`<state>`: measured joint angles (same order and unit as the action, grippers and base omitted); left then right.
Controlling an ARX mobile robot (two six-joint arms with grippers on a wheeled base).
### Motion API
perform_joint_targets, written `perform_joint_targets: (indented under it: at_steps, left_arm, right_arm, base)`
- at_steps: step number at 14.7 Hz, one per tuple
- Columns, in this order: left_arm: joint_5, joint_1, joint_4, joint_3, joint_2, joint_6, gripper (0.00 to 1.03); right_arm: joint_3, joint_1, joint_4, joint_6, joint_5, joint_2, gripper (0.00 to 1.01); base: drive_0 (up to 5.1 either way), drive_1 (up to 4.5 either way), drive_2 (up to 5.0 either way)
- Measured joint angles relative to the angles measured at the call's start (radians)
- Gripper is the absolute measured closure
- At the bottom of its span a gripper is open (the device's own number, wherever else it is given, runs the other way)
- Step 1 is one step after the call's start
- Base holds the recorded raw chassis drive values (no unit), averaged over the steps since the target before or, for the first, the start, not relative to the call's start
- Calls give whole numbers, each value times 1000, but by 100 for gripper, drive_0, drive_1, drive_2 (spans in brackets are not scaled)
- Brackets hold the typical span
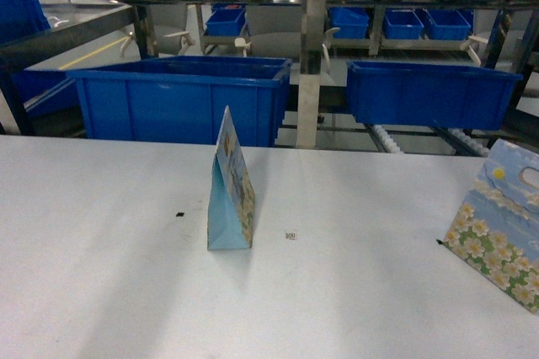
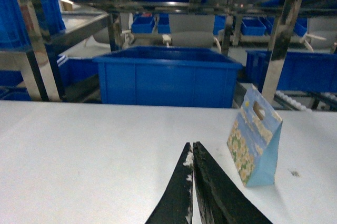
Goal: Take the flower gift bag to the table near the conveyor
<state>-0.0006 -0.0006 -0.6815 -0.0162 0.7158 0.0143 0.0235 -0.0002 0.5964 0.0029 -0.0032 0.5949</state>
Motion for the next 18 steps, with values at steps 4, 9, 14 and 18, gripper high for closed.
perform_joint_targets:
  at_steps: [4, 9, 14, 18]
  left_arm:
    - [0, 0, 178, 0, -206, 0, 101]
    - [0, 0, 361, 1, -394, 0, 101]
    - [0, 0, 478, 1, -513, 0, 101]
    - [0, 0, 687, 0, -704, 0, 101]
  right_arm:
    - [-10, 0, -161, 0, 0, -161, 99]
    - [-10, 0, -321, 0, 0, -321, 99]
    - [-10, 0, -420, 0, 0, -422, 99]
    - [-10, 0, -607, 0, 1, -589, 99]
  base:
    - [0, 0, 0]
    - [0, 0, 0]
    - [0, 0, 0]
    - [0, 0, 0]
